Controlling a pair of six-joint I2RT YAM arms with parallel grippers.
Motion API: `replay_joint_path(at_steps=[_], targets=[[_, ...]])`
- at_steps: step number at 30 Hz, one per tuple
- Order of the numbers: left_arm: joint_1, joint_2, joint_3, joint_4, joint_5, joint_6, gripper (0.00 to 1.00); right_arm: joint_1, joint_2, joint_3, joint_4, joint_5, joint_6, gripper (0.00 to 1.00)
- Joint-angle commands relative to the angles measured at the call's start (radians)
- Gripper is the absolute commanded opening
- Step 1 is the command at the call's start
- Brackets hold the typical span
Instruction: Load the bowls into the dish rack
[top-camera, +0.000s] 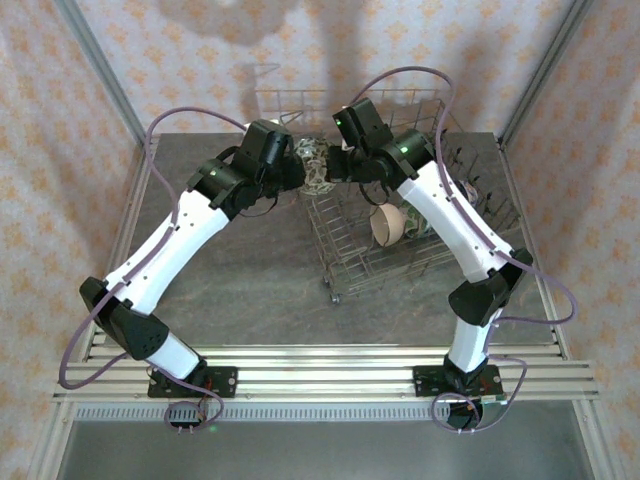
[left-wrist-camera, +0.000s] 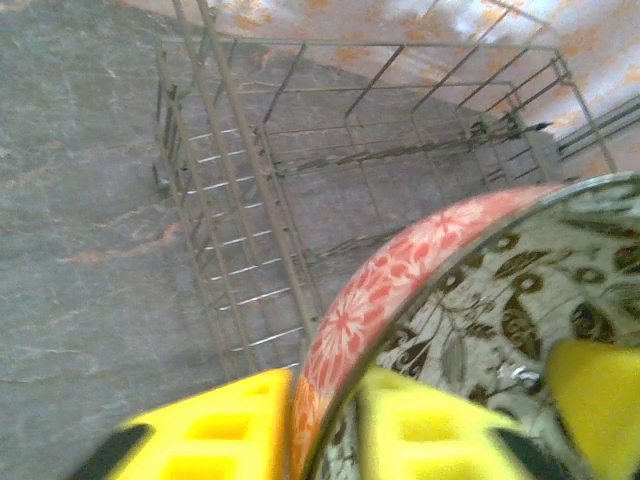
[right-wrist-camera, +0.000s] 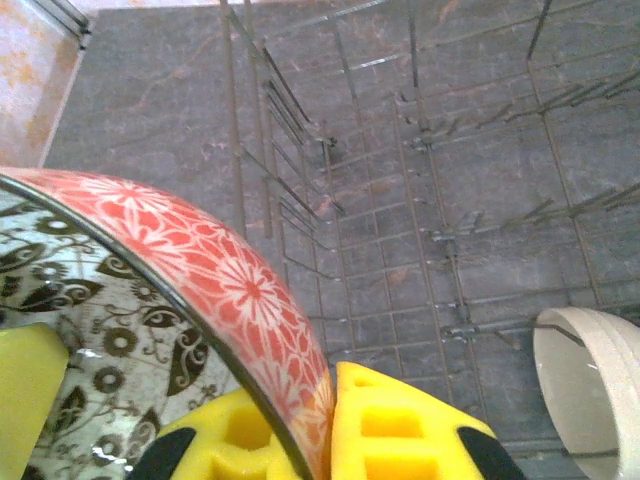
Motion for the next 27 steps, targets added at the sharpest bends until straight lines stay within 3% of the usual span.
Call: replay_joint_path(at_steps=[1,3,6,8,17,21,27], targets=[[-0.003,0.018,0.054,0.029,0.023,0.023,0.51,-0.005,-0.011,0.052,-0.011,0.064,-0.006,0.03],[0.0,0.025,0.083,0.01,0.017,0.042,0.66,-0.021,-0.001,0.067,-0.033,0.1,0.005,0.0],[0.017,0.021,0.117,0.0,0.026,0.059,0.79,-0.069,0.007,0.078,-0.052,0.129,0.024,0.0],[0.04,0.013,0.12,0.01,0.05,0.058,0.82,-0.105,0.015,0.085,-0.058,0.15,0.025,0.0],[0.168,0.009,0.023,0.067,0.169,0.038,0.84,-0.288,0.15,0.241,-0.117,0.373,-0.046,0.0],[0.236,0.009,-0.038,0.086,0.216,0.054,0.84,-0.374,0.23,0.249,-0.1,0.558,-0.117,0.0],[0.327,0.048,-0.086,0.133,0.322,0.078,0.85,-0.419,0.347,0.25,-0.124,0.804,-0.212,0.0]])
